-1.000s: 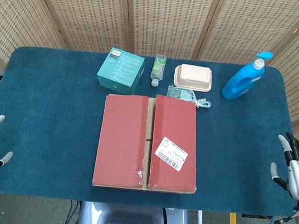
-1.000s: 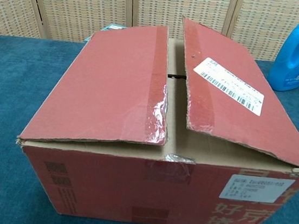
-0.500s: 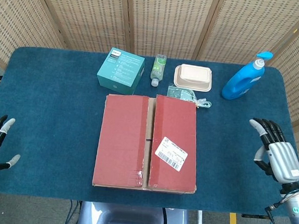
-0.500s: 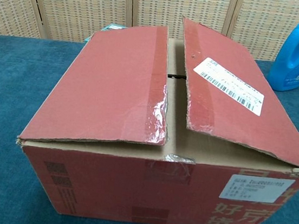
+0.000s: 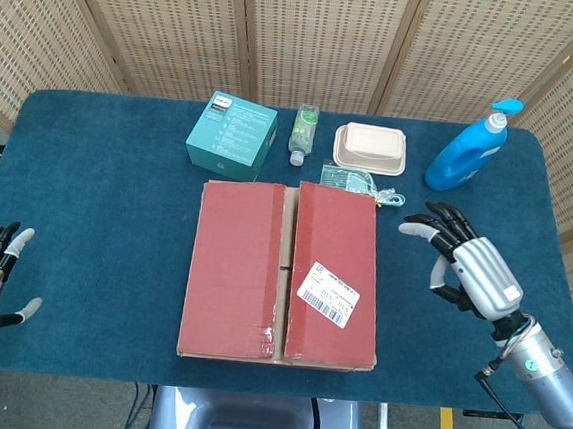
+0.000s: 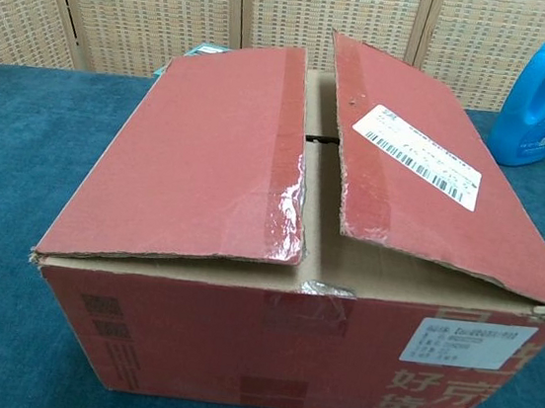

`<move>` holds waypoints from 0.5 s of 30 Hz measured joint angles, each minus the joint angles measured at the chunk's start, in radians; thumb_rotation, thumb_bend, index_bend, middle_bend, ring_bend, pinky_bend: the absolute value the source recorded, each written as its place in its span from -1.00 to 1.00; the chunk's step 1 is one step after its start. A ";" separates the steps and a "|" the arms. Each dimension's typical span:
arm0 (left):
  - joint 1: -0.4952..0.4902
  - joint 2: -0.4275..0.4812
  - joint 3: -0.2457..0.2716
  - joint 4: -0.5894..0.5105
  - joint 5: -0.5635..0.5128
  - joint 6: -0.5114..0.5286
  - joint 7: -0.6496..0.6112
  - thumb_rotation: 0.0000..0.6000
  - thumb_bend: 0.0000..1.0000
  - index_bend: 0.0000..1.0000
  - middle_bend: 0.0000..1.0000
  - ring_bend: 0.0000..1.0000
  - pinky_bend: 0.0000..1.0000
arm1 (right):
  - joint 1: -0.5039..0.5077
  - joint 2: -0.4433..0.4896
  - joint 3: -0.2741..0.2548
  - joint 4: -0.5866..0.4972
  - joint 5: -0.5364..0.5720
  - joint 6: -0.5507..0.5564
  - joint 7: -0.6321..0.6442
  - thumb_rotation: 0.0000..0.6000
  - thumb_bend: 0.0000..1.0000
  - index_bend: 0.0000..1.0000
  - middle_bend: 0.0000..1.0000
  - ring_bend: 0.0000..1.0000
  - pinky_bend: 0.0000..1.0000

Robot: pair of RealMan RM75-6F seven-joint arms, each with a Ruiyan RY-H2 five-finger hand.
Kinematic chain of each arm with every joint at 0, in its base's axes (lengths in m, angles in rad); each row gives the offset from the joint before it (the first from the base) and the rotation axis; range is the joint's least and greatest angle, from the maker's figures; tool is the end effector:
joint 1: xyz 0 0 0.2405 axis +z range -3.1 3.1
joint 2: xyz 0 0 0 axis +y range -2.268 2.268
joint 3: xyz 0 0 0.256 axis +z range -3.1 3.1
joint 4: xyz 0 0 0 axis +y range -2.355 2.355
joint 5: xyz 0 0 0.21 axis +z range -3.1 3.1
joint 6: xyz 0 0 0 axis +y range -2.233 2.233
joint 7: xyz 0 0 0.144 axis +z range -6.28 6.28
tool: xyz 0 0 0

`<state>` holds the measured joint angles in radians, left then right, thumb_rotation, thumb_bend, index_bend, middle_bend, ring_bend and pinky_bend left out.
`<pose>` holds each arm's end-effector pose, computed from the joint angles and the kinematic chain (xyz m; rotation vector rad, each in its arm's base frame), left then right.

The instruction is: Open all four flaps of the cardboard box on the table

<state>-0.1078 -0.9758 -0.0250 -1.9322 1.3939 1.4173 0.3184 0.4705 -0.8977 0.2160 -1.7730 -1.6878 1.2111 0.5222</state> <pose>-0.2707 0.1758 0.1670 -1.4521 -0.9006 -0.7084 -0.1684 -0.2930 0.1877 1.7744 -1.0273 1.4607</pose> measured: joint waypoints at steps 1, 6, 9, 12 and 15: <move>0.000 0.000 0.000 -0.001 -0.001 0.000 0.002 0.73 -0.47 -1.00 -1.00 -1.00 -1.00 | 0.018 0.001 0.003 -0.006 -0.008 -0.009 0.014 1.00 1.00 -0.48 -0.54 -1.00 -1.00; -0.003 0.001 0.000 -0.006 -0.006 -0.003 0.013 0.73 -0.47 -1.00 -1.00 -1.00 -1.00 | 0.077 0.005 0.013 -0.032 -0.032 -0.036 0.065 1.00 1.00 -0.45 -0.51 -1.00 -1.00; -0.005 0.001 0.000 -0.009 -0.009 -0.005 0.021 0.73 -0.47 -1.00 -1.00 -1.00 -1.00 | 0.110 0.008 0.014 -0.047 -0.040 -0.059 0.095 1.00 1.00 -0.45 -0.51 -1.00 -1.00; -0.008 0.001 0.000 -0.011 -0.014 -0.009 0.026 0.73 -0.47 -1.00 -1.00 -1.00 -1.00 | 0.139 0.007 0.015 -0.055 -0.048 -0.082 0.090 1.00 1.00 -0.45 -0.51 -1.00 -1.00; -0.011 -0.001 -0.001 -0.012 -0.020 -0.015 0.030 0.73 -0.47 -1.00 -1.00 -1.00 -1.00 | 0.169 0.000 0.014 -0.064 -0.053 -0.109 0.074 1.00 1.00 -0.45 -0.51 -1.00 -1.00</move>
<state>-0.1186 -0.9768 -0.0255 -1.9440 1.3734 1.4026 0.3489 0.6394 -0.8978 0.2299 -1.8367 -1.7403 1.1023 0.5965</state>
